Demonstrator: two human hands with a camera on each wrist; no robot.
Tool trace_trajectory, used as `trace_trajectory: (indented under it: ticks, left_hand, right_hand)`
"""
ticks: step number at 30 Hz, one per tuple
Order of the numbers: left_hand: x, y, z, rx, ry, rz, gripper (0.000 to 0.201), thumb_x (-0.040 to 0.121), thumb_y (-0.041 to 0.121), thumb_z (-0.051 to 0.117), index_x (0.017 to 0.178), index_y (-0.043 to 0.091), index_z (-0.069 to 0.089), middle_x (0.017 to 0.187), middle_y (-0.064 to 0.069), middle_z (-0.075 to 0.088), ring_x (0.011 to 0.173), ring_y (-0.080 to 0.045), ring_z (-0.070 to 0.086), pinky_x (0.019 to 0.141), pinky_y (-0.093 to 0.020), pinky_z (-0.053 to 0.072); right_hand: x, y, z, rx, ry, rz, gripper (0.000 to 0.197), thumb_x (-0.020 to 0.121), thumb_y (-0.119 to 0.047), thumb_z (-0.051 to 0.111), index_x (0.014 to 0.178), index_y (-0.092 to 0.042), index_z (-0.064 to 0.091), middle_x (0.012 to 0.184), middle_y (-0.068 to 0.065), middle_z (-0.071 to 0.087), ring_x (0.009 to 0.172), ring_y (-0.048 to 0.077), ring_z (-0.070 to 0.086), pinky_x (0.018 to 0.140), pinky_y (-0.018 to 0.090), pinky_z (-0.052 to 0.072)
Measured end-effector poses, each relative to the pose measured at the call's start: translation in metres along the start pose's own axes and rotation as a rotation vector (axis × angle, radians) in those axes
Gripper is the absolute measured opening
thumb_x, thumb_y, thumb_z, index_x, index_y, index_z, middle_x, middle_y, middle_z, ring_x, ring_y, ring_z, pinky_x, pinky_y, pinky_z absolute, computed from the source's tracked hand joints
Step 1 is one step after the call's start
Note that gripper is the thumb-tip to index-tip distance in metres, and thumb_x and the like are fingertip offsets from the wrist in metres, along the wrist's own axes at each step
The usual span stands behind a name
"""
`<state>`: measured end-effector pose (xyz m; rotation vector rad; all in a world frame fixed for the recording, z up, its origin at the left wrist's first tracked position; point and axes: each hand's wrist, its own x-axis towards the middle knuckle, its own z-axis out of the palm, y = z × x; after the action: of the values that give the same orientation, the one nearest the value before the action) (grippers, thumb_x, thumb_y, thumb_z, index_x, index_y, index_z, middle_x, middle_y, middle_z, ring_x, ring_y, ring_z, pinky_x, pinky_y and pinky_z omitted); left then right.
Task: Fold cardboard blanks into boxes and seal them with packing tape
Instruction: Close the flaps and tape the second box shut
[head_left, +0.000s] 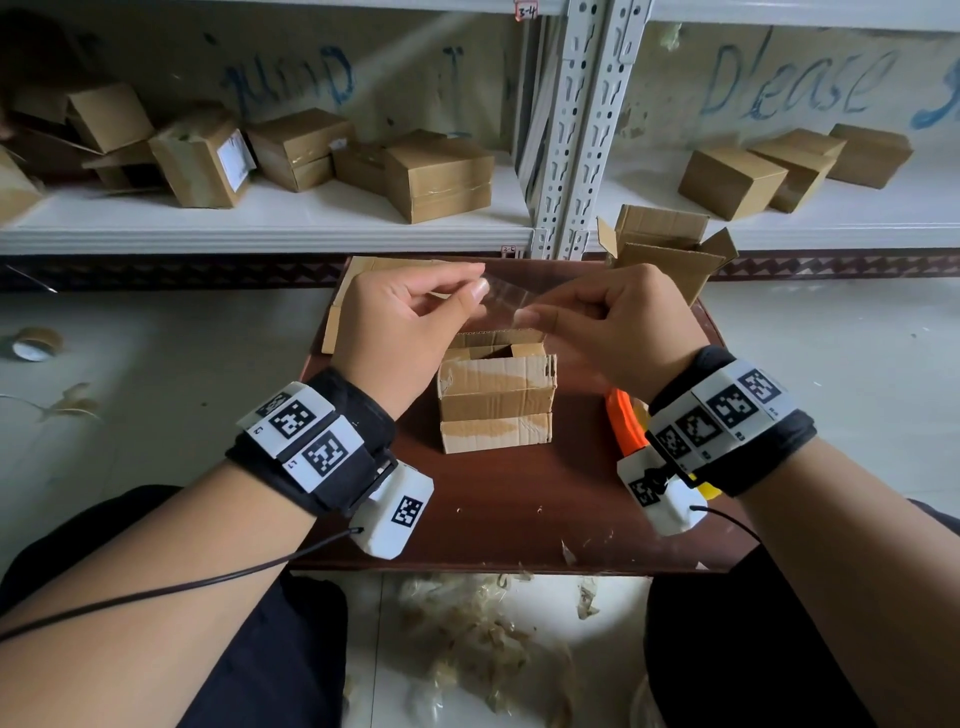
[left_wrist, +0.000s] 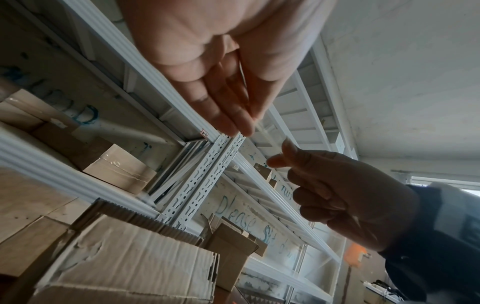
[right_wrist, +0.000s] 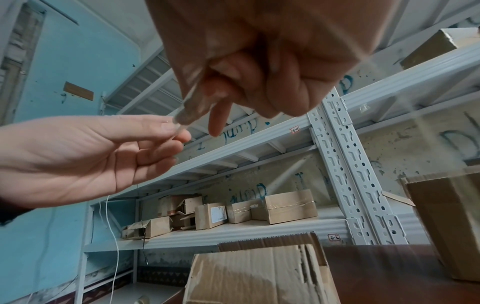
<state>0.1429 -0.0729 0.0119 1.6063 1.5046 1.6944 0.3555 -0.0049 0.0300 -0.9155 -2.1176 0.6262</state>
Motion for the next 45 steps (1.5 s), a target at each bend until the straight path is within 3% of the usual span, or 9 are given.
trace_trajectory:
  ticks: [4, 8, 15, 20, 30, 34, 38, 41, 45]
  left_hand:
    - [-0.001, -0.002, 0.002, -0.009, 0.001, 0.004, 0.016, 0.093, 0.014, 0.077, 0.108, 0.012, 0.081, 0.099, 0.001, 0.08, 0.082, -0.014, 0.079, 0.081, -0.046, 0.065]
    - [0.0, -0.003, 0.0, -0.072, 0.0, -0.082, 0.027, 0.09, 0.012, 0.08, 0.117, 0.016, 0.078, 0.11, 0.002, 0.078, 0.083, -0.017, 0.079, 0.087, -0.043, 0.063]
    - [-0.001, -0.004, -0.003, -0.108, -0.032, -0.107, 0.04, 0.09, 0.009, 0.08, 0.128, 0.014, 0.071, 0.089, 0.002, 0.078, 0.081, -0.021, 0.079, 0.088, -0.044, 0.062]
    - [-0.004, 0.001, -0.003, -0.054, -0.036, -0.053, 0.037, 0.089, 0.01, 0.081, 0.125, 0.013, 0.072, 0.09, 0.004, 0.078, 0.07, -0.016, 0.077, 0.076, -0.028, 0.061]
    - [0.005, -0.003, -0.006, -0.033, 0.004, -0.133, 0.03, 0.095, 0.034, 0.075, 0.117, 0.014, 0.073, 0.097, 0.002, 0.075, 0.073, -0.016, 0.077, 0.065, -0.036, 0.063]
    - [0.019, -0.037, -0.005, 0.141, -0.032, -0.241, 0.02, 0.097, 0.037, 0.067, 0.113, 0.028, 0.073, 0.11, 0.007, 0.074, 0.1, -0.013, 0.073, 0.092, -0.044, 0.06]
    - [0.023, -0.065, 0.007, 0.47, -0.254, -0.293, 0.061, 0.091, 0.047, 0.072, 0.145, 0.022, 0.056, 0.154, 0.003, 0.05, 0.142, -0.015, 0.046, 0.116, -0.031, 0.035]
    - [0.016, -0.082, 0.016, 0.579, -0.414, -0.325, 0.075, 0.093, 0.049, 0.068, 0.157, 0.019, 0.043, 0.166, 0.0, 0.034, 0.152, -0.016, 0.032, 0.122, -0.033, 0.026]
    - [0.004, -0.106, 0.023, 0.633, -0.531, -0.349, 0.064, 0.094, 0.048, 0.068, 0.15, 0.02, 0.053, 0.156, -0.002, 0.049, 0.143, -0.02, 0.045, 0.119, -0.038, 0.036]
  right_hand:
    - [-0.001, 0.003, 0.002, -0.068, 0.036, -0.019, 0.024, 0.086, -0.051, 0.079, 0.087, -0.027, 0.084, 0.067, -0.001, 0.07, 0.057, 0.018, 0.058, 0.053, 0.022, 0.045]
    - [-0.001, 0.004, 0.003, -0.065, 0.052, -0.013, 0.019, 0.086, -0.044, 0.081, 0.089, -0.025, 0.083, 0.088, -0.005, 0.075, 0.082, 0.012, 0.068, 0.074, 0.027, 0.056]
    - [-0.008, -0.006, 0.004, -0.027, -0.021, 0.02, 0.019, 0.092, -0.043, 0.077, 0.103, -0.028, 0.081, 0.05, -0.009, 0.052, 0.042, 0.007, 0.049, 0.047, 0.01, 0.035]
    - [-0.008, -0.008, 0.003, 0.011, -0.046, 0.056, 0.023, 0.09, -0.049, 0.076, 0.1, -0.029, 0.083, 0.055, 0.004, 0.063, 0.051, 0.026, 0.058, 0.053, 0.034, 0.051]
    - [-0.011, -0.015, 0.0, 0.129, 0.03, 0.089, 0.008, 0.09, -0.039, 0.079, 0.086, -0.032, 0.08, 0.058, 0.016, 0.064, 0.041, 0.032, 0.057, 0.042, 0.032, 0.046]
    - [-0.011, -0.017, -0.004, 0.127, 0.01, 0.14, 0.01, 0.089, -0.038, 0.08, 0.083, -0.031, 0.079, 0.067, 0.023, 0.067, 0.045, 0.039, 0.057, 0.04, 0.031, 0.045]
    - [-0.012, -0.013, -0.005, 0.123, -0.048, 0.159, 0.02, 0.089, -0.046, 0.078, 0.085, -0.026, 0.081, 0.063, 0.018, 0.07, 0.046, 0.04, 0.06, 0.042, 0.034, 0.049]
    - [-0.012, -0.01, -0.006, 0.127, -0.075, 0.184, 0.022, 0.088, -0.048, 0.078, 0.082, -0.028, 0.081, 0.061, 0.019, 0.068, 0.048, 0.041, 0.059, 0.044, 0.033, 0.048]
    - [-0.01, -0.006, -0.009, 0.127, -0.099, 0.196, 0.023, 0.087, -0.051, 0.078, 0.079, -0.029, 0.08, 0.06, 0.014, 0.068, 0.044, 0.029, 0.055, 0.044, 0.026, 0.046]
